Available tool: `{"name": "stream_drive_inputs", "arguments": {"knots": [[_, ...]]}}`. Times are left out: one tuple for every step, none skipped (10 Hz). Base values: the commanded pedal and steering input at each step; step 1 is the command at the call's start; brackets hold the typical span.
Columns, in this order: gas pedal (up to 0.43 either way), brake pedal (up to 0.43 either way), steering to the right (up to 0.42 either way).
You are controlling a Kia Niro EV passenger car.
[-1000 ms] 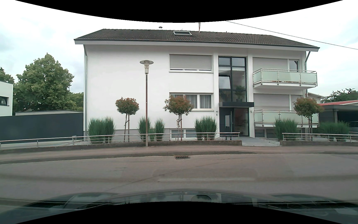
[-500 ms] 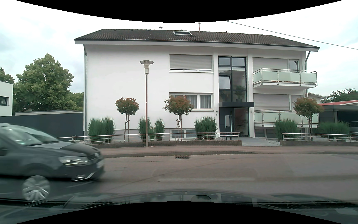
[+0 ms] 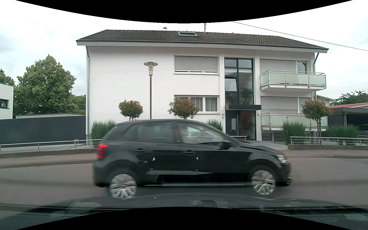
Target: Follow the waypoints while adhering to traffic rules and regulations
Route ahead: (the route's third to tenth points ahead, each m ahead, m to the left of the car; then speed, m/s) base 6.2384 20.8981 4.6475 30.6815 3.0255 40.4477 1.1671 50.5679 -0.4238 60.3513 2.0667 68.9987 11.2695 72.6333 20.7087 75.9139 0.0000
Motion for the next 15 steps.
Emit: {"name": "stream_drive_inputs", "arguments": {"knots": [[0.0, 0.25, -0.665], [0.0, 0.25, -0.665], [0.0, 0.25, -0.665], [0.0, 0.25, -0.665], [0.0, 0.25, -0.665], [0.0, 0.25, -0.665], [0.0, 0.25, -0.665], [0.0, 0.25, -0.665], [0.0, 0.25, -0.663], [0.0, 0.25, -0.66], [0.0, 0.25, -0.661], [0.0, 0.256, -0.662], [0.0, 0.25, -0.662], [0.0, 0.25, -0.662], [0.0, 0.25, -0.664]]}}
